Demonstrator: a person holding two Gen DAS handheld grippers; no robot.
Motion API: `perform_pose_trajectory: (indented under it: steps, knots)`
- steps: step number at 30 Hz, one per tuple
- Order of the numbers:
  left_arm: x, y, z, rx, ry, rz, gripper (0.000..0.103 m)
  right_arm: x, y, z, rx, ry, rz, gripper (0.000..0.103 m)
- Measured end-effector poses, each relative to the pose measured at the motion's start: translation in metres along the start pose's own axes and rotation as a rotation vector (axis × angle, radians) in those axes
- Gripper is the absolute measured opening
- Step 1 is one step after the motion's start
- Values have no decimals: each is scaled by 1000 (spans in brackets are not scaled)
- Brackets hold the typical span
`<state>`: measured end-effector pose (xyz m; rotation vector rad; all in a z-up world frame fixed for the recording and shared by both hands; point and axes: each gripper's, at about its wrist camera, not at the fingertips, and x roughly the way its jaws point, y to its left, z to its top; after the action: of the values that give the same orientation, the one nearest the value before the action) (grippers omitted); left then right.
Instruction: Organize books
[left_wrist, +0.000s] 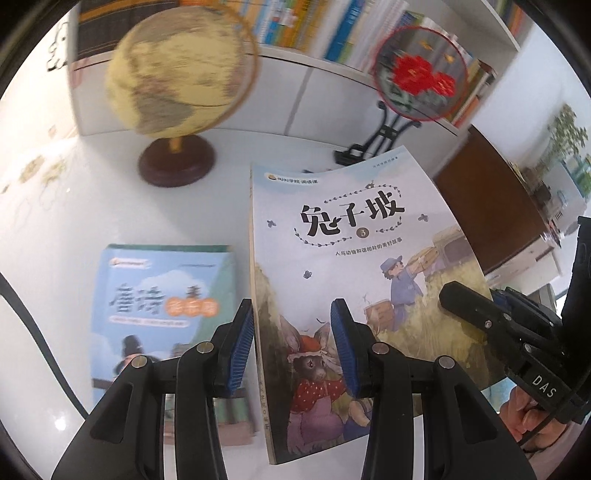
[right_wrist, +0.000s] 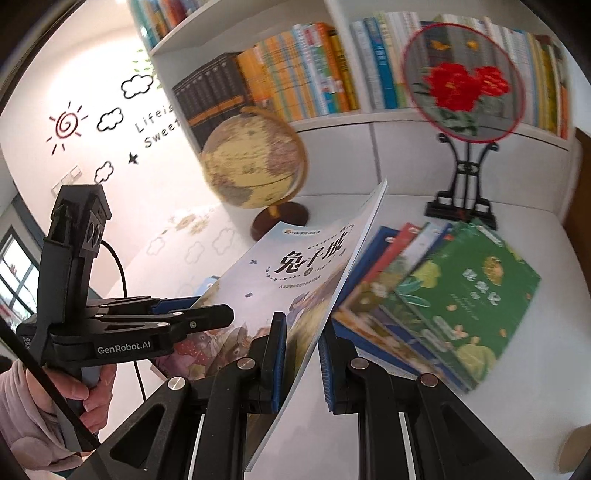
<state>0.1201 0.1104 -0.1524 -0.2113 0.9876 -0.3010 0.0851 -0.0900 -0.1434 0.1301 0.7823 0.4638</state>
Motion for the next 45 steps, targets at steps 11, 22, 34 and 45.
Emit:
perform_pose_trajectory:
  steps: [11,22,34,45]
  knots:
    - [-22,70,-12,-86,-8,59,37,51,66,2,-36,77,32,17]
    - [-23,126,-42,-203,30,86,37,93,117,-9,-76,151,43,17]
    - [2,154,-59,-265,79,79,38,132,125,-27,-40,226,17,17]
    - [15,165,-65,-318,139,148,52,164,110,-46,104,420,29,28]
